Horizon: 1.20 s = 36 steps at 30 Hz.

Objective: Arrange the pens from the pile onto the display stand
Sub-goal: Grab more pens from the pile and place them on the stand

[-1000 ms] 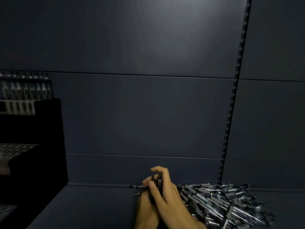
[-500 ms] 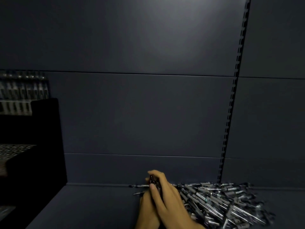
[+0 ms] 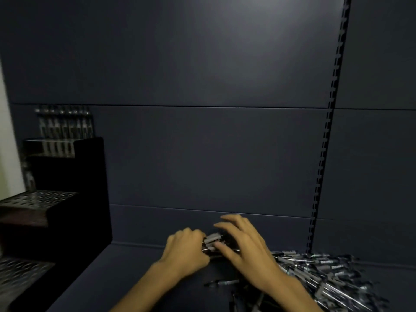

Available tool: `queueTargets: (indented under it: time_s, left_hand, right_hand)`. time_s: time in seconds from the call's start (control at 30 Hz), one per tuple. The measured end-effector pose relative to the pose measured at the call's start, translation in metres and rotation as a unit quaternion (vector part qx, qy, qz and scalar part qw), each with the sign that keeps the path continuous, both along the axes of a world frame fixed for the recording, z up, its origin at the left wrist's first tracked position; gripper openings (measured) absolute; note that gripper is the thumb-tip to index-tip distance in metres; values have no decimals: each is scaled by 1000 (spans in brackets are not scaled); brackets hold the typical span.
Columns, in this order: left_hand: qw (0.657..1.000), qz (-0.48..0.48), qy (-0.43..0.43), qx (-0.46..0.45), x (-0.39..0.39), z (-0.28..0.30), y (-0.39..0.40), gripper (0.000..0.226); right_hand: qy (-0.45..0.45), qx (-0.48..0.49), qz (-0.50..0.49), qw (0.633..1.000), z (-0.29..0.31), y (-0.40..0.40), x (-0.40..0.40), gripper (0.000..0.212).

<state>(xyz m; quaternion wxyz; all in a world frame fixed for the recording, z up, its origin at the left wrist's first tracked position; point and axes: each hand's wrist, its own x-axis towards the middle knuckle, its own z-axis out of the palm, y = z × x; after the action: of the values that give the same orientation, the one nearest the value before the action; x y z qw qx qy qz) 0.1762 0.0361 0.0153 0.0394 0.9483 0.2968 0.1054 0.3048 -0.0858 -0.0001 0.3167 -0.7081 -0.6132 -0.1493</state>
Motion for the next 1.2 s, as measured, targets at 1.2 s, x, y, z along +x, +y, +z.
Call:
queueTargets:
  time_s: [1.2]
  left_hand:
    - [976,-14,-64,207,-212,116,191,30]
  right_hand:
    - [-154,116,-1,981,112,184,-193,7]
